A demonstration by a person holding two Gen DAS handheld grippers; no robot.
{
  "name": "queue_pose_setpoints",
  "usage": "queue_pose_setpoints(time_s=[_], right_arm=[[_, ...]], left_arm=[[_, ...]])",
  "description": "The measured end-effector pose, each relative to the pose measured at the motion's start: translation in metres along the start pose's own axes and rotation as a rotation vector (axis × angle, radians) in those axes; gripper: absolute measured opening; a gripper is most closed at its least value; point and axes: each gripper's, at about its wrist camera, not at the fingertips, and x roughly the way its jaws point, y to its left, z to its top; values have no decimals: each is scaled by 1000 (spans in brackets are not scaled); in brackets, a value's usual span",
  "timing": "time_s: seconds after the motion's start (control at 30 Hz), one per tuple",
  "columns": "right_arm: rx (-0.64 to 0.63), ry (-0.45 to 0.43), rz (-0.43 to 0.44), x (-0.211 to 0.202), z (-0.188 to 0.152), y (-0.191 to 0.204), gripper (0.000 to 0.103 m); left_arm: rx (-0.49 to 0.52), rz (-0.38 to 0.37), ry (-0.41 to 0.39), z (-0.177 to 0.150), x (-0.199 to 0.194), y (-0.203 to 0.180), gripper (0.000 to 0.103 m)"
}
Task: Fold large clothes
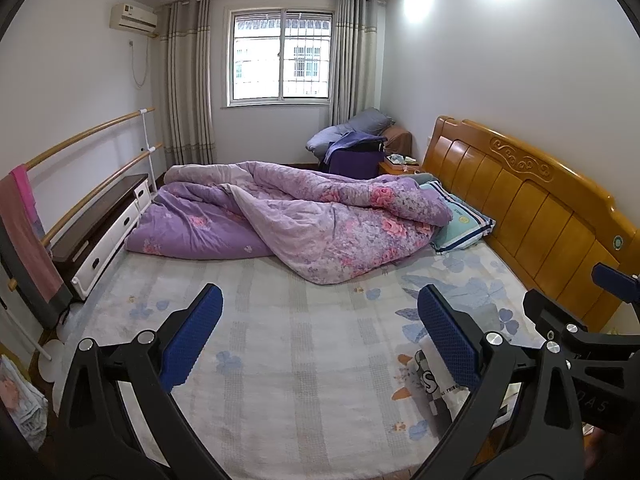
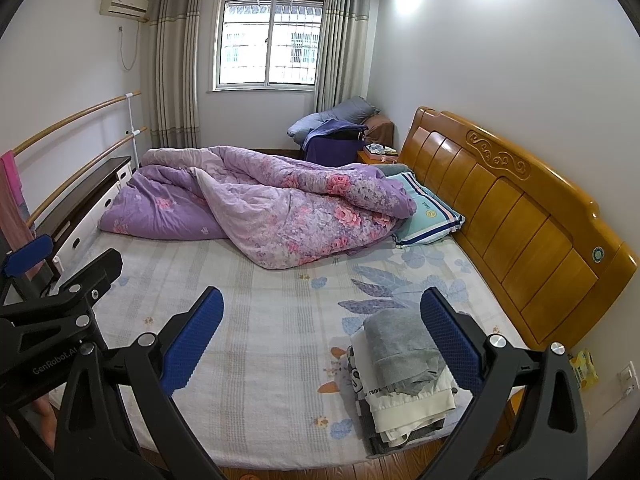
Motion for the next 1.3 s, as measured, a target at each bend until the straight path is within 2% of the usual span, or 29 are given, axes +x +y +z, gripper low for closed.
queue_pose_setpoints(time_s=[1.3], right_arm=[[-2, 11, 8, 12, 2, -2, 95]], left_arm=[[15, -5, 10, 11, 13, 4, 98]])
